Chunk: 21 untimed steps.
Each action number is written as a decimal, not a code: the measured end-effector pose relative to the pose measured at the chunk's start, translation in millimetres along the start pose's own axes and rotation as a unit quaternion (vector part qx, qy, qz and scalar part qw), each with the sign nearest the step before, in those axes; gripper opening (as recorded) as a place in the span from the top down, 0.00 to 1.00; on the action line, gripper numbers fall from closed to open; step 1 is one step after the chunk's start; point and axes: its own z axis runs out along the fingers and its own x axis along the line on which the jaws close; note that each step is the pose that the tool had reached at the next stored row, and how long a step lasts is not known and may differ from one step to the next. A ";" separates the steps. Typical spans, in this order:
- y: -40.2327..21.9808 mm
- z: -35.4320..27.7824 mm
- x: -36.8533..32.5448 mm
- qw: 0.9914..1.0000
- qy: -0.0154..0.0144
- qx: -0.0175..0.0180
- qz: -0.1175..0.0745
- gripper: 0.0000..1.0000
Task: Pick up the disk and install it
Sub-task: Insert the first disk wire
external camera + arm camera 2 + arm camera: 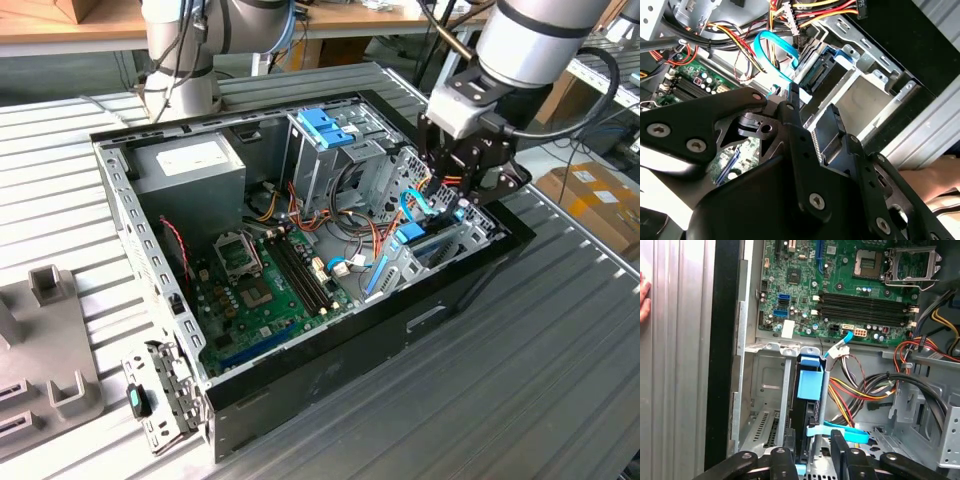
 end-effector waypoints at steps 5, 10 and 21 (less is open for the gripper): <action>-0.6 -1.7 -0.1 1.000 0.001 0.000 0.000 0.58; -13.8 -0.2 1.4 1.000 -0.002 -0.030 0.000 0.58; -27.7 1.5 2.9 0.999 -0.002 -0.045 0.013 0.58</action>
